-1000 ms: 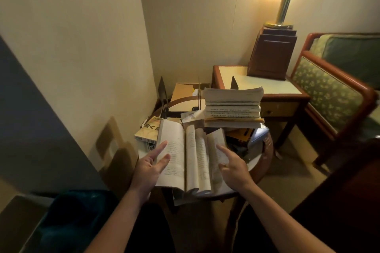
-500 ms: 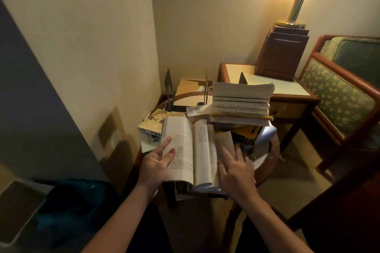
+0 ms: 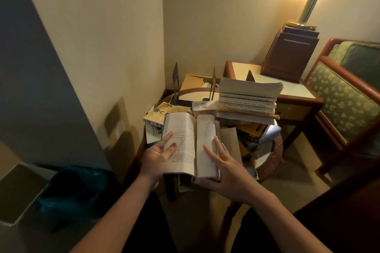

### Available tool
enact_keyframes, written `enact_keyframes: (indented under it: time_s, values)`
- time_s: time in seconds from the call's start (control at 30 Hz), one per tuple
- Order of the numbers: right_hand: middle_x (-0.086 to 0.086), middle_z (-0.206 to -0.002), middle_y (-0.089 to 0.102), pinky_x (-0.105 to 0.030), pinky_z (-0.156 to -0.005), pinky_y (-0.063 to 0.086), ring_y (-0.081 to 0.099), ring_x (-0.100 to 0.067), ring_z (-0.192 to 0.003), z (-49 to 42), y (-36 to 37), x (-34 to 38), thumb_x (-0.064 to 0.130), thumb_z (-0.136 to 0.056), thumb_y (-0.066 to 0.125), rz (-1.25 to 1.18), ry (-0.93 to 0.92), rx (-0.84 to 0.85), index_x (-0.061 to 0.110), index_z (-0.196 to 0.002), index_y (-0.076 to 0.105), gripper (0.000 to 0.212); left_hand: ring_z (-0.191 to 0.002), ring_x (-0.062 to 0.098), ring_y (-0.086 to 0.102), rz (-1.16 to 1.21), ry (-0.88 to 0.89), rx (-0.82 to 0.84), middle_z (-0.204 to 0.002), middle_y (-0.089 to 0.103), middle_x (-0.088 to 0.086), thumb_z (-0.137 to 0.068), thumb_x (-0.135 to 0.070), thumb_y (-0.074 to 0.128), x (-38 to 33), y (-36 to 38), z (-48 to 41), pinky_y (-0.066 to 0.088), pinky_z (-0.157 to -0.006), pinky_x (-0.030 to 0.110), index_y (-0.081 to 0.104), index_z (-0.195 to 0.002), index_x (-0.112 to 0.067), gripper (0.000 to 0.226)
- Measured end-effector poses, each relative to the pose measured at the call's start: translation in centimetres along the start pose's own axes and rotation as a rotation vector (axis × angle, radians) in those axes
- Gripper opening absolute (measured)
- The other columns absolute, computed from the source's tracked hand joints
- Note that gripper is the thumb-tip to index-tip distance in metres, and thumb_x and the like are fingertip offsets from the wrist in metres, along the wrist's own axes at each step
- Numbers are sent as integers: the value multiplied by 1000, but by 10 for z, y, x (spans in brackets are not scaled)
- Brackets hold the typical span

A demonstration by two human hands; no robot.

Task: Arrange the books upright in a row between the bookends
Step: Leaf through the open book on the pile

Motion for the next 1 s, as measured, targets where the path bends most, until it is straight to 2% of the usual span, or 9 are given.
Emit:
enact_keyframes:
  time_s: [0.17, 0.27, 0.37, 0.47, 0.63, 0.77, 0.87, 0.93, 1.0]
  values:
    - [14, -162, -26, -54, -121, 23, -7, -20, -153, 1, -4, -2, 61, -84, 65, -59, -4, -47, 55, -151, -13, 103, -105, 20, 69, -3, -22, 8, -124, 64, -7, -94, -22, 65, 0, -6, -3, 61, -82, 43, 62, -125, -45, 39]
    - [9, -165, -17, -51, -120, 28, 5, -25, -154, 1, -5, 4, 70, -82, 61, -125, 18, -72, 52, -153, -9, 101, -106, 21, 68, -22, -25, 5, -124, 64, -5, -94, -24, 65, -1, -8, -4, 61, -83, 45, 62, -126, -46, 39]
    - [4, -166, -13, -53, -119, 30, 8, -28, -153, 1, -6, 7, 84, -71, 50, -169, 42, -72, 51, -153, -9, 107, -108, 23, 66, -52, -16, 2, -125, 62, -7, -94, -26, 65, -2, -9, -3, 61, -83, 46, 61, -125, -47, 38]
    - [0, -166, -12, -55, -122, 21, -2, -26, -154, 0, -6, 11, 81, -73, 44, -147, 46, -72, 46, -154, -12, 104, -109, 23, 66, -69, -15, -3, -126, 61, -6, -93, -28, 66, -3, -10, -3, 61, -83, 48, 61, -127, -47, 39]
    - [2, -167, -6, -47, -124, -3, -11, -14, -152, -2, 0, 23, 82, -86, 31, -69, 6, -173, 35, -157, -15, 97, -110, 21, 63, -113, 3, -8, -128, 57, -8, -94, -29, 65, -3, -10, -5, 60, -87, 46, 59, -130, -47, 40]
    - [4, -167, -7, -50, -124, -6, -8, -13, -153, -7, 6, 34, 84, -87, 20, -57, -46, -208, 32, -156, -18, 94, -111, 21, 60, -172, 17, -10, -126, 51, -12, -91, -35, 67, -5, -12, -6, 58, -91, 44, 54, -138, -43, 49]
    - [5, -167, -12, -49, -123, -8, -10, -13, -152, -11, 7, 46, 76, -93, 29, -20, -104, -202, 33, -154, -23, 91, -115, 22, 57, -171, 24, -7, -131, 52, -8, -92, -37, 65, -5, -14, -8, 54, -97, 48, 52, -139, -43, 49]
    - [5, -167, -10, -49, -123, -8, -8, -14, -153, -16, 7, 53, 73, -95, 32, 68, -169, -213, 30, -156, -18, 90, -115, 21, 57, -179, 30, -21, -135, 51, -4, -98, -36, 58, -6, -14, -7, 54, -97, 49, 51, -140, -43, 43]
    - [4, -167, -5, -42, -123, -11, -4, -13, -153, -20, 7, 57, 72, -95, 33, 132, -212, -220, 29, -158, -12, 89, -118, 21, 55, -197, 25, -41, -138, 51, -4, -100, -45, 51, -8, -15, -7, 50, -101, 50, 52, -139, -43, 39]
Point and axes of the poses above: each hand's wrist, its own z-axis away from the middle knuckle, its own y-axis out of the palm, x = y × z, the point moved 1 cm from there along -z, towards the middle knuckle
